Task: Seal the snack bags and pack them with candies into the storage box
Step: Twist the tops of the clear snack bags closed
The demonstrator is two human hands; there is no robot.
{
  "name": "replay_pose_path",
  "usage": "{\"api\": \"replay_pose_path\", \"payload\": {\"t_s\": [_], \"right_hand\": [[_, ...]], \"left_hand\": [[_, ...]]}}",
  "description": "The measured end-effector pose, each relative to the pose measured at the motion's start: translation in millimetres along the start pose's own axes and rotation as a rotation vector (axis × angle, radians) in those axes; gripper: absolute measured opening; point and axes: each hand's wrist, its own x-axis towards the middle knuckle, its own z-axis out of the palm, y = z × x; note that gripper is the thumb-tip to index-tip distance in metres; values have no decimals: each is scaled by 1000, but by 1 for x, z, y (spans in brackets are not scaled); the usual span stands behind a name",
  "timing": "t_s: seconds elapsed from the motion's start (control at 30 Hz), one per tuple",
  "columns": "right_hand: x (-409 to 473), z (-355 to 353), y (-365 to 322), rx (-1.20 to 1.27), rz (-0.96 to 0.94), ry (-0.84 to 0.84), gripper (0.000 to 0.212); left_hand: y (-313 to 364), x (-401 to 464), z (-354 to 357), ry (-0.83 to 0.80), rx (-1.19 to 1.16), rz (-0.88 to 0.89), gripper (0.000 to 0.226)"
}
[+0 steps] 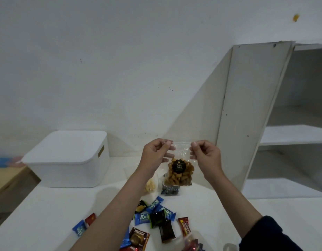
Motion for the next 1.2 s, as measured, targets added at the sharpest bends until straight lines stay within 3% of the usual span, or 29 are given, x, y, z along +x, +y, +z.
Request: {"api": "replay_pose_path", "payload": {"t_s": [0.33, 0.5, 0.67, 0.83, 0.93, 1.2], "right_hand": [[-5, 5, -14, 0, -32, -46, 25], [-8, 8, -17, 14, 26, -34, 19], [-6, 7, -24, -216, -76, -69, 13], [0, 10, -43, -602, -151, -333, 12], [-1, 11, -48, -731, -181, -367, 15], [-4, 10, -47, -640, -240, -344, 17]], "left_hand": [[2, -2, 0, 43, 43, 87, 17], [7, 0, 1, 38, 42, 155, 18], [7, 0, 0, 17, 174, 196, 18], [8, -1, 0, -22, 281, 212, 15], [9, -3, 1, -28, 296, 213, 17], [12, -8, 1, -102, 294, 196, 6]]}}
